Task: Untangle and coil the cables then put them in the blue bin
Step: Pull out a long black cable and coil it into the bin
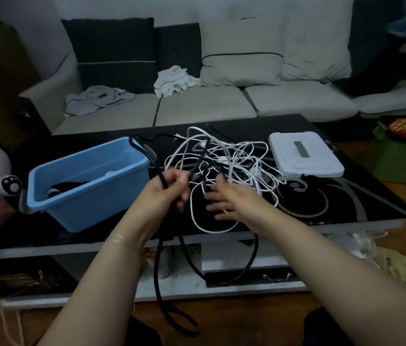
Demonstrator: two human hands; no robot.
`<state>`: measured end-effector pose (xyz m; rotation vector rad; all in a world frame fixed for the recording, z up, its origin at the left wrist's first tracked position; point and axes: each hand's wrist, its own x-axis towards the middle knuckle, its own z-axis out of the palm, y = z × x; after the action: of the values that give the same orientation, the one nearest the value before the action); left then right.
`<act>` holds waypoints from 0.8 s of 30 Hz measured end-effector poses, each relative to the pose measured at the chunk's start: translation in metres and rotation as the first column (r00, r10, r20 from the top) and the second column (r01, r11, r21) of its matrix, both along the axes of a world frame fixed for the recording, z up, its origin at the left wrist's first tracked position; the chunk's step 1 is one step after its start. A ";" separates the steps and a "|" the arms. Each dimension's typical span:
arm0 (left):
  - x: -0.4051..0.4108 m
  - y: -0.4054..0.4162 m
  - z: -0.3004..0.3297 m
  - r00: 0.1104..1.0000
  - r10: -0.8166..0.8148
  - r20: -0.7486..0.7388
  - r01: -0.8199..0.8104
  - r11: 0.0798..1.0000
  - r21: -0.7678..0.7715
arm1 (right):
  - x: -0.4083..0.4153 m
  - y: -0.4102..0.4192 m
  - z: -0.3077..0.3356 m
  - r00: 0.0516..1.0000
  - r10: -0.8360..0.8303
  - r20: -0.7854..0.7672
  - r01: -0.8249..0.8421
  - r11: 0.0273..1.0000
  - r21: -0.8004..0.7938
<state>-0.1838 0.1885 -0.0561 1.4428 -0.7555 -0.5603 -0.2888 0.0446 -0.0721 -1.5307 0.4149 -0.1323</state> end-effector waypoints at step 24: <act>0.042 -0.021 0.027 0.989 0.130 0.068 -0.139 0.977 0.162 | -0.046 -0.022 0.023 0.878 0.464 -0.120 -0.478 0.866 -0.148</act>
<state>-0.1417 0.1674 -0.0292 1.6570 -0.6617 -0.4887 -0.3346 0.0231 -0.0491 -1.7724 0.0808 0.2871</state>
